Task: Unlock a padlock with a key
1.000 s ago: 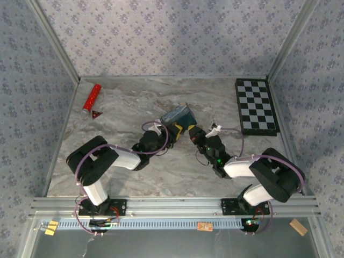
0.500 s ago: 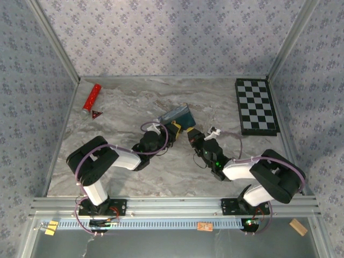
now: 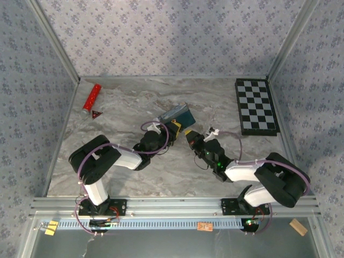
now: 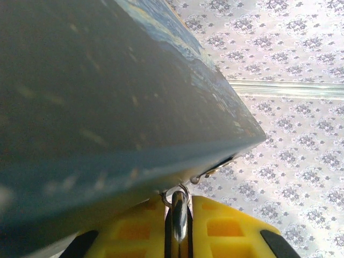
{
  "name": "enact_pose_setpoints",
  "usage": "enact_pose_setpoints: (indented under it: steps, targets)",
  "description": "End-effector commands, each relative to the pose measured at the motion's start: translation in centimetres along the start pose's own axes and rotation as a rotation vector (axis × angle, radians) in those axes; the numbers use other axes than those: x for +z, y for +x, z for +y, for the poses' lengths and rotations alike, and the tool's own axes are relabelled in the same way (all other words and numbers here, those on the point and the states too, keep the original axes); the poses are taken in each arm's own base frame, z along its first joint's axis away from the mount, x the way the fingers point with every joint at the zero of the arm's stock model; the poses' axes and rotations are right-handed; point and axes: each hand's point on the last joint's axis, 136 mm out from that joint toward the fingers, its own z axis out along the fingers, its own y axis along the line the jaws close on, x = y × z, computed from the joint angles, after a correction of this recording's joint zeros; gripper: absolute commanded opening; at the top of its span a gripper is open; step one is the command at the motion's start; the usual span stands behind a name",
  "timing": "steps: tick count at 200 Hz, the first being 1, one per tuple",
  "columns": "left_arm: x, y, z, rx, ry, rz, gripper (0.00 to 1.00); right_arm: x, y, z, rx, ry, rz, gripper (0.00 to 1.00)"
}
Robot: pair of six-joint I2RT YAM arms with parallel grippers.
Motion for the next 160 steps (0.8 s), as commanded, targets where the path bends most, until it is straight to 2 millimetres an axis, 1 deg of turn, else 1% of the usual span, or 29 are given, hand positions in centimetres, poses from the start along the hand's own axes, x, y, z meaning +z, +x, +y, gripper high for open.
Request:
enact_pose_setpoints:
  steps: [1, 27, 56, 84, 108, 132, 160]
  targets:
    - [-0.7, 6.1, -10.3, -0.017, 0.308, 0.252, 0.00, -0.5, 3.8, -0.6, -0.037, 0.012, 0.216, 0.00]
    - [-0.8, 6.5, -10.5, -0.007, 0.305, 0.267, 0.00, -0.6, 3.3, -0.1, -0.049, 0.001, 0.214, 0.00]
    - [-0.8, 7.4, -11.1, 0.003, 0.315, 0.307, 0.00, -0.5, 2.6, -0.5, -0.058, 0.018, 0.212, 0.00]
    - [-0.9, 7.9, -10.8, 0.015, 0.296, 0.333, 0.00, -0.4, 2.2, -0.9, -0.050, 0.029, 0.221, 0.00]
    - [-1.0, 8.2, -10.4, 0.027, 0.279, 0.348, 0.00, -0.3, 1.3, -1.1, -0.006, 0.036, 0.228, 0.00]
    - [-0.9, 8.3, -10.0, 0.029, 0.267, 0.356, 0.00, -0.2, 0.7, -0.5, 0.027, 0.013, 0.255, 0.00]
    - [-0.8, 8.6, -10.1, 0.029, 0.273, 0.368, 0.00, 0.0, 0.9, -0.4, 0.028, 0.037, 0.296, 0.00]
